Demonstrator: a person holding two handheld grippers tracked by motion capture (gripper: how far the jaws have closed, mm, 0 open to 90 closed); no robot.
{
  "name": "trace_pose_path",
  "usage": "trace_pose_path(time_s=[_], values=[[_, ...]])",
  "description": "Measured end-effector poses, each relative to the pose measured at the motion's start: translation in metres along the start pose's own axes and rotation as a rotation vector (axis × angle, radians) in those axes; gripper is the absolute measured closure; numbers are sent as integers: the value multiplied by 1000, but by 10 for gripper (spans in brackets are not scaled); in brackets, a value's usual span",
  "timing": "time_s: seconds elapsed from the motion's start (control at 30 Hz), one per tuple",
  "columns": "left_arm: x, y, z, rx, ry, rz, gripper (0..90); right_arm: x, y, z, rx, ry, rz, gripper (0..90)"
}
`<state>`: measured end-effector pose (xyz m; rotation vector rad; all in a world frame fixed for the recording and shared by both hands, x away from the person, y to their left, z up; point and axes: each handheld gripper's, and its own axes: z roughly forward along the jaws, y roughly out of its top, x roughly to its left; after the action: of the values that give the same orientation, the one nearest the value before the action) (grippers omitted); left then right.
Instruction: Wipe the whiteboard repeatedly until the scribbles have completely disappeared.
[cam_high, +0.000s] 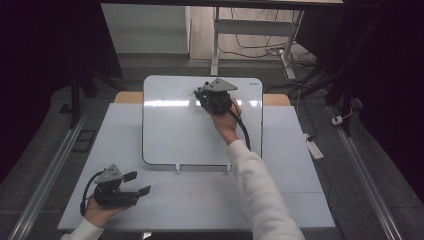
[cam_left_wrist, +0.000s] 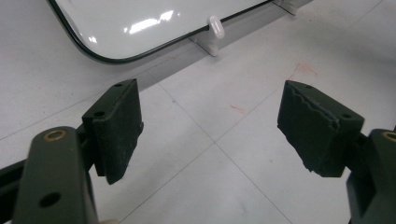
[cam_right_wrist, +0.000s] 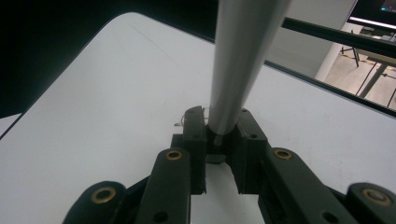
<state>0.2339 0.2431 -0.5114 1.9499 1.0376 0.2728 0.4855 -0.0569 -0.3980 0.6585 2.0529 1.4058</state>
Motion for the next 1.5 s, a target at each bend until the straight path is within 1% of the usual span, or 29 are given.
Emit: trace_pose_path(time_s=[0.1,0.17,0.2,0.23,0.33,0.4,0.47,0.57,0.63,0.67,0.73,0.8,0.83,0.87,0.9,0.97,1.0,1.03,1.07,1.1,1.17,1.2,1.23,1.27,1.33,1.4,1.43,1.47,1.5], values=[[0,0,0,-3,2,0,224,-9,5,-1,-24,-50,35,772],[0,0,0,-3,1,-2,224,-15,8,-1,-30,-67,56,772],[0,0,0,-3,1,-2,224,-15,9,-1,-28,-69,60,772],[1,0,0,-2,0,-2,224,-13,8,0,-28,-67,53,771],[0,0,0,0,-3,-1,224,-1,5,3,-9,-3,32,772],[0,0,0,0,-2,1,224,6,4,7,6,20,-1,772],[0,0,0,1,0,1,224,4,7,8,4,12,4,771],[0,0,0,-4,0,-1,224,-7,13,8,-20,-38,39,771],[1,0,0,-2,-4,-1,224,-9,15,8,-20,-46,46,772],[1,0,0,-2,-3,-1,224,-6,15,9,-16,-46,37,772],[1,0,0,-1,-4,-1,224,2,13,11,2,-9,11,772],[1,0,0,-3,-5,0,224,13,9,13,23,22,-31,772],[0,0,-1,-4,-5,0,224,16,8,14,28,24,-48,772],[0,0,-1,-4,-4,0,224,16,9,13,29,22,-52,772],[0,0,-1,-5,-4,-1,224,14,10,13,24,16,-44,772],[0,0,-1,-6,-4,-1,224,6,13,11,11,-37,-27,772],[0,0,-1,-6,-2,0,224,0,13,10,0,-45,-6,772],[0,0,-1,-6,-2,0,224,-3,13,9,-3,-42,13,772],[1,0,-1,-6,-2,-2,223,-3,13,8,-1,-36,20,772],[1,0,-1,-4,-3,-4,224,1,12,7,10,-29,9,772],[2,0,0,-1,-3,-4,224,11,8,8,30,6,-36,772],[1,0,0,-1,-2,-2,223,16,7,9,36,8,-53,772],[1,0,0,-2,-1,0,223,16,6,9,35,4,-58,772],[0,0,-1,-2,0,2,224,13,6,9,31,7,-44,772],[-1,0,-2,-3,0,4,224,6,8,7,14,-34,-19,771],[0,0,-1,-4,-1,2,224,0,10,7,-1,-40,19,771],[0,0,-1,-3,-3,-1,224,0,11,8,2,-42,22,772],[1,0,0,-1,-3,0,224,3,11,9,-1,-38,14,772],[1,0,0,0,-1,0,223,7,11,11,2,-18,9,772]])
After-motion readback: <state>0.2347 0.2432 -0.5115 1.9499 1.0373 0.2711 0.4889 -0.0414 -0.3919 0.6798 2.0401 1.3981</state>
